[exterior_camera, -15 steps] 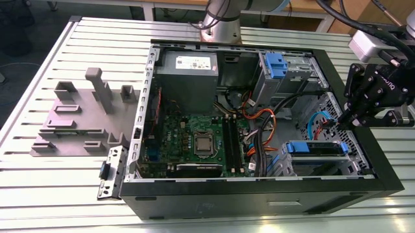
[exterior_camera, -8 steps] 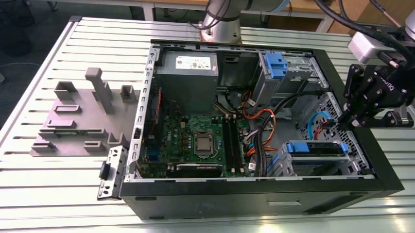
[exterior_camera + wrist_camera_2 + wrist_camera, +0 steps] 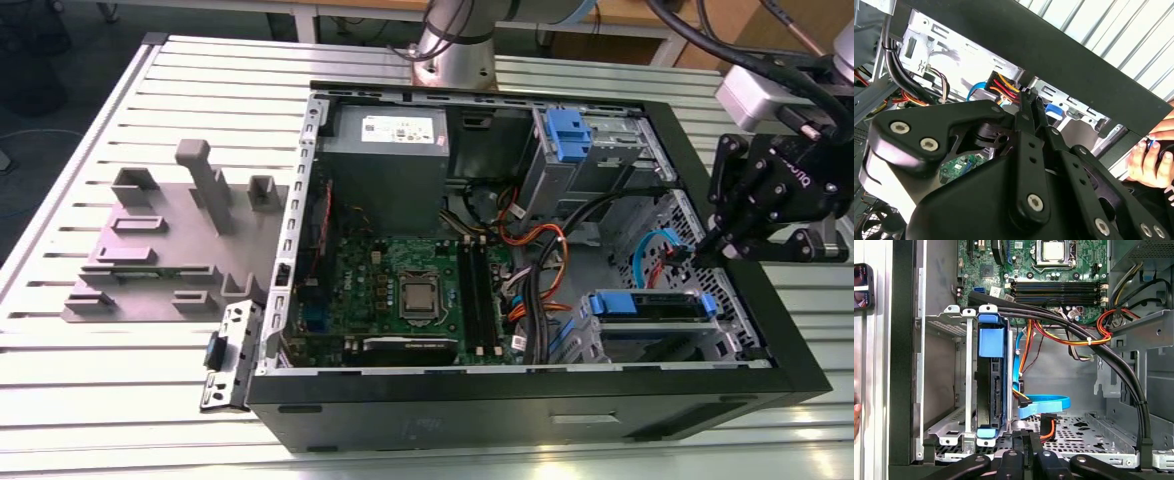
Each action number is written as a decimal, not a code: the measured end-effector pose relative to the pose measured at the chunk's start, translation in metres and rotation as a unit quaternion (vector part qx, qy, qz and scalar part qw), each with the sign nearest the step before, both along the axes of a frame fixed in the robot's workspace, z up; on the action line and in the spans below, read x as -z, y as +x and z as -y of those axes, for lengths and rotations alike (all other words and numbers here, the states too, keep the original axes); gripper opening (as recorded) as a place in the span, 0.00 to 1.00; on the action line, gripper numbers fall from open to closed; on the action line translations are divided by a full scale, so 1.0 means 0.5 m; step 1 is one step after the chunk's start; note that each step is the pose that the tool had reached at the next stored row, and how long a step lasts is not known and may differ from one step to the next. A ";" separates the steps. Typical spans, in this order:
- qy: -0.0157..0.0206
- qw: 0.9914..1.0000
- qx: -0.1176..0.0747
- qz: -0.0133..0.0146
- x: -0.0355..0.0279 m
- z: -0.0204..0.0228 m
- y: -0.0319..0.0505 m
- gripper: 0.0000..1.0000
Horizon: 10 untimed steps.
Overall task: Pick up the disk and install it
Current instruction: 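Insert the first disk wire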
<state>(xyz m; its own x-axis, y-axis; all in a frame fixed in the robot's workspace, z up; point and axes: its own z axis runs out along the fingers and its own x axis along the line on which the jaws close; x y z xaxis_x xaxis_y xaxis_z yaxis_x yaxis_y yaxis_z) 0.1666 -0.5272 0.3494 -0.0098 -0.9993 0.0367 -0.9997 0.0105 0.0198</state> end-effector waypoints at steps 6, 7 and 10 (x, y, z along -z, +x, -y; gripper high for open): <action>0.000 1.000 0.000 0.001 -0.003 -0.0001 -0.009 0.16; 0.000 1.000 0.000 0.001 -0.003 0.0000 -0.011 0.16; 0.000 1.000 0.000 0.002 -0.003 0.0001 -0.017 0.16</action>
<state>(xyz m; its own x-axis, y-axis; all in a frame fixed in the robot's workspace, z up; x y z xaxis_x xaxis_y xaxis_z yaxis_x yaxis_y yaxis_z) 0.1583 -0.5272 0.3510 -0.0101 -0.9993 0.0367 -0.9998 0.0106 0.0155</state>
